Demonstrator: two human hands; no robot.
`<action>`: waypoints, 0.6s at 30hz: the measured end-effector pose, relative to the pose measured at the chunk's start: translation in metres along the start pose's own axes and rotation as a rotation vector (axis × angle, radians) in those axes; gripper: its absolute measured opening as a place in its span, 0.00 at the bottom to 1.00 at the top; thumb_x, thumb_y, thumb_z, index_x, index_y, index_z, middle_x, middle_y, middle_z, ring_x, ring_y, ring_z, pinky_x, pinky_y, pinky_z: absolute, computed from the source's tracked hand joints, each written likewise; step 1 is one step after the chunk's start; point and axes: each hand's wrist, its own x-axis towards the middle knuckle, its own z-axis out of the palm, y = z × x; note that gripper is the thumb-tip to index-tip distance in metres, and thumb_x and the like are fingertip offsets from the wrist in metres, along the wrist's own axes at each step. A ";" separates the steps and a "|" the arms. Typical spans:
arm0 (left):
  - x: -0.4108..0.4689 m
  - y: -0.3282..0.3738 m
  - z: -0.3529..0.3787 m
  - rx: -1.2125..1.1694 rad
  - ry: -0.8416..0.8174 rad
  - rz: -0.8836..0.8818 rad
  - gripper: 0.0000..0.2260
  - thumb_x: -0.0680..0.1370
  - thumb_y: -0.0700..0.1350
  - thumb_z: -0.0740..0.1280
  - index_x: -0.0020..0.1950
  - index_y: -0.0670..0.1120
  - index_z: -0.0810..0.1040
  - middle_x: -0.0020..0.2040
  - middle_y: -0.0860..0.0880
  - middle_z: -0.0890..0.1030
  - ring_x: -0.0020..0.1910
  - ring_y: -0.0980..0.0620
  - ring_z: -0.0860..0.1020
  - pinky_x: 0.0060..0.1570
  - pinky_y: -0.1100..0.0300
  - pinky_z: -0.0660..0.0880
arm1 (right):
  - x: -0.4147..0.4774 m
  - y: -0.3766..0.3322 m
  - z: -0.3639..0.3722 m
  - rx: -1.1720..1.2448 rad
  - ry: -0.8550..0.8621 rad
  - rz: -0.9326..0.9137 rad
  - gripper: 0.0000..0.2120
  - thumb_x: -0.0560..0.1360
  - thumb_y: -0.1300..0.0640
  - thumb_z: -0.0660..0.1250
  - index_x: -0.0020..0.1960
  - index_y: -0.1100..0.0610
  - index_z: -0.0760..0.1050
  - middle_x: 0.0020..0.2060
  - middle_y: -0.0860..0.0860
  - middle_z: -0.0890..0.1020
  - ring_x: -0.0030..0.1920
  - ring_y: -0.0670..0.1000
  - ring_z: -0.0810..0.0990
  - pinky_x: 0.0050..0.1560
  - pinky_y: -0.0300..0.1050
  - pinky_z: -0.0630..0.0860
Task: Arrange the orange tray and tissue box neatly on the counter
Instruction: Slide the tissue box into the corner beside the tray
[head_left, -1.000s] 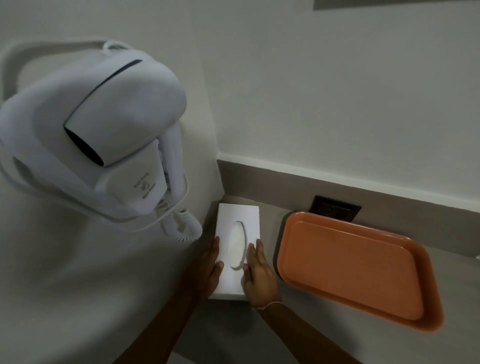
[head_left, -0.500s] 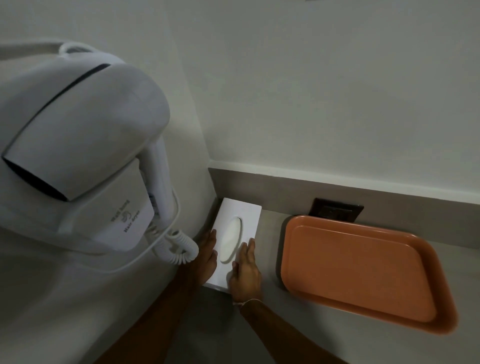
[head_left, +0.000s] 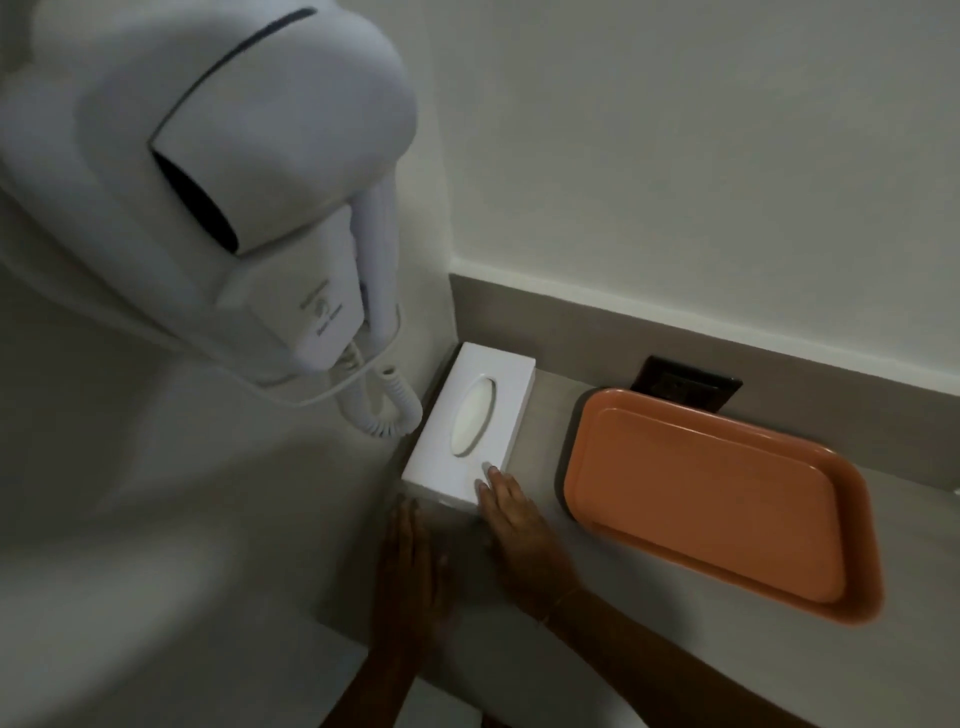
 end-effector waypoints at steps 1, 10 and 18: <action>-0.012 -0.003 0.007 0.013 -0.015 -0.015 0.30 0.79 0.56 0.47 0.75 0.38 0.56 0.77 0.38 0.59 0.76 0.40 0.59 0.73 0.48 0.58 | -0.005 0.002 0.003 -0.068 -0.035 -0.046 0.30 0.80 0.61 0.57 0.79 0.58 0.50 0.79 0.55 0.49 0.79 0.55 0.45 0.78 0.53 0.48; -0.032 -0.016 0.016 0.179 -0.092 0.033 0.29 0.80 0.54 0.46 0.72 0.35 0.64 0.73 0.36 0.66 0.74 0.38 0.63 0.74 0.51 0.46 | -0.006 0.006 0.017 -0.137 -0.106 -0.100 0.36 0.75 0.69 0.58 0.78 0.62 0.45 0.79 0.61 0.50 0.77 0.57 0.40 0.75 0.53 0.40; -0.034 -0.014 0.013 0.196 -0.077 0.055 0.29 0.80 0.54 0.44 0.72 0.36 0.64 0.74 0.36 0.65 0.74 0.38 0.62 0.74 0.52 0.46 | 0.021 0.004 0.015 -0.098 -0.151 -0.091 0.38 0.75 0.72 0.56 0.79 0.62 0.40 0.79 0.59 0.41 0.78 0.56 0.36 0.77 0.47 0.38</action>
